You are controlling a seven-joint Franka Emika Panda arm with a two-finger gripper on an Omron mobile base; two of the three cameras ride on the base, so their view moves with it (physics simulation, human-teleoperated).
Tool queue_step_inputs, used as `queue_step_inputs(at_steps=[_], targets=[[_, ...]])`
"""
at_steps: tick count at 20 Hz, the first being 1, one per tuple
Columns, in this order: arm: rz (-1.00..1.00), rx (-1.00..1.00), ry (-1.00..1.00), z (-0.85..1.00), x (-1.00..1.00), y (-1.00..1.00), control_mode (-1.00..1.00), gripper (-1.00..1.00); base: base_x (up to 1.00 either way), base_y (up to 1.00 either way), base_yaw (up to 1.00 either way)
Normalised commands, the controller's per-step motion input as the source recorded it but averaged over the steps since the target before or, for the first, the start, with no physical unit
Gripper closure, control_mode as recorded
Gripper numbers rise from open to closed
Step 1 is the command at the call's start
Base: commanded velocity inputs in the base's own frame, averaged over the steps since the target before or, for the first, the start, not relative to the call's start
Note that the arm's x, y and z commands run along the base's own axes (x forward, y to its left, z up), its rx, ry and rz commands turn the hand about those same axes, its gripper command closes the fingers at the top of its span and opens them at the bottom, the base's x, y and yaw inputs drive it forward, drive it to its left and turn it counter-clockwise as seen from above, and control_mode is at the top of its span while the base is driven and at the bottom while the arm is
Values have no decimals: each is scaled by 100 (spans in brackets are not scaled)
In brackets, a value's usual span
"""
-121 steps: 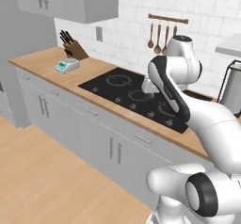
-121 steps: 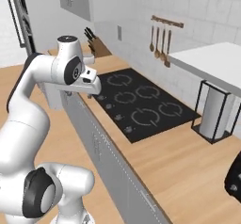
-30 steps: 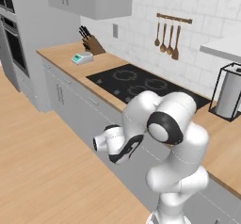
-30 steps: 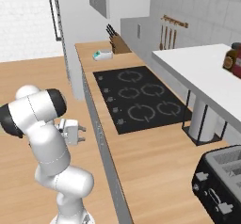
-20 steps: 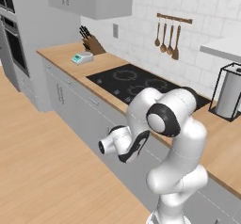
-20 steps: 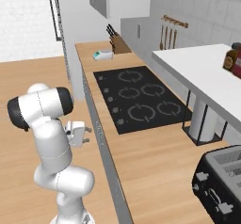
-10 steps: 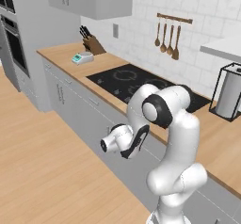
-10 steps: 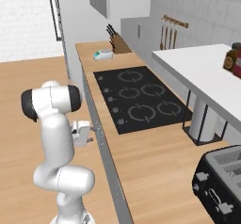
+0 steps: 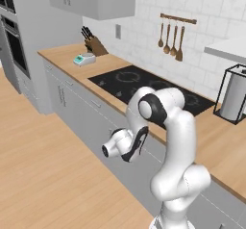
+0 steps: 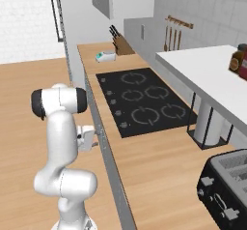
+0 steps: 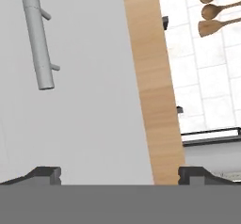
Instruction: Take a straw from the drawer in front and place it inside the glass cup on the dining counter.
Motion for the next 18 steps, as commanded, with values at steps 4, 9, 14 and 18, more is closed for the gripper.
queue_step_inputs(at_steps=[4, 9, 14, 18], targets=[[0, -6, 0, -21, 39, 4, -100, -100, 0, 0, 0], [0, -5, 0, -17, 42, 2, -100, -100, 0, 0, 0], [0, -4, 0, -20, 40, 0, -100, -100, 0, 0, 0], [0, -4, 0, -26, 36, 0, -100, -100, 0, 0, 0]])
